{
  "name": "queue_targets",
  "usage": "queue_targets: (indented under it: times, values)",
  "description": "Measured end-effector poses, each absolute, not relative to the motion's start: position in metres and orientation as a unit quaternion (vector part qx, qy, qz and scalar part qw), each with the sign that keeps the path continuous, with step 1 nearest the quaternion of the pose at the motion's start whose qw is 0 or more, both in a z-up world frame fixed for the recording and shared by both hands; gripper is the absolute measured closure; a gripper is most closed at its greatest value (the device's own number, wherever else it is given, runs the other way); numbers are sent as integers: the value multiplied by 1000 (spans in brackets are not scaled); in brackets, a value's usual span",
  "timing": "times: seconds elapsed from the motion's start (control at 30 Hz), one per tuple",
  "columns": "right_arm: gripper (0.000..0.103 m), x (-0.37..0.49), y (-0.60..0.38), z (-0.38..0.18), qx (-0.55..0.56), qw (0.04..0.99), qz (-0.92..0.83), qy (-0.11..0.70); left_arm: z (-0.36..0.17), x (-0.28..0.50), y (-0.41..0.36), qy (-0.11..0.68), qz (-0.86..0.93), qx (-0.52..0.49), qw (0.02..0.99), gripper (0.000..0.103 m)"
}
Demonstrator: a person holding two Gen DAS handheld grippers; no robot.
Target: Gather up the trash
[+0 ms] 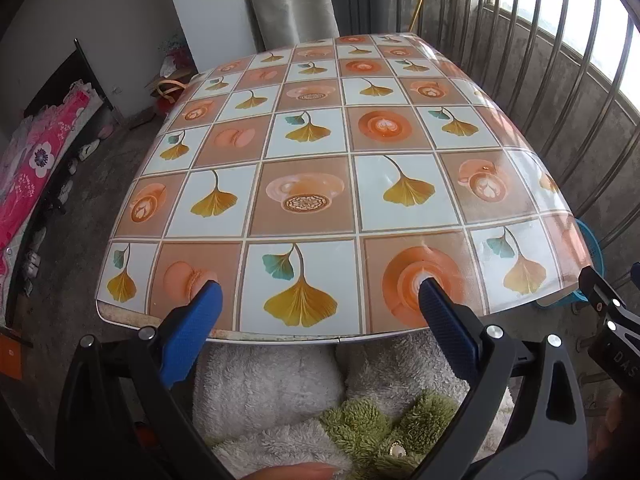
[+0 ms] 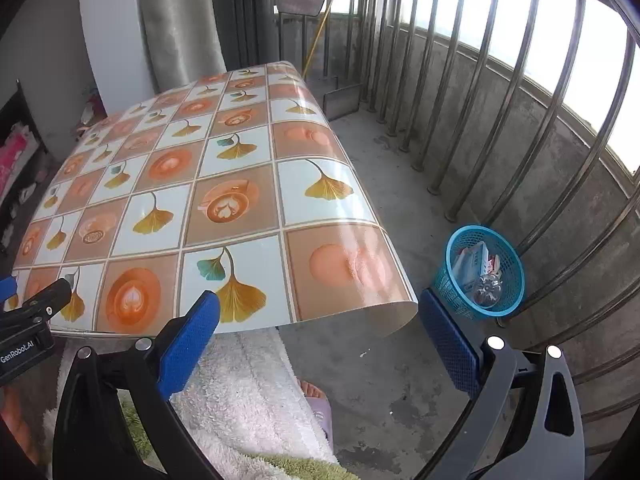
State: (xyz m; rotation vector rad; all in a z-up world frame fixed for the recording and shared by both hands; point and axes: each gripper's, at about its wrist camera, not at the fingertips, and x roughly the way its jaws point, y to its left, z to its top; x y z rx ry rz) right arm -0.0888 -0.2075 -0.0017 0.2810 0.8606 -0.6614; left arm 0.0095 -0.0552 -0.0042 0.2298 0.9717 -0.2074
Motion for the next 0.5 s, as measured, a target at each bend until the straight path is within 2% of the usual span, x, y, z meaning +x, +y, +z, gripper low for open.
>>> queue_targets:
  times: [0.5]
  values:
    - [6, -91, -211, 0, 133, 844, -326, 406, -5, 11, -53, 471, -105, 96, 870, 9]
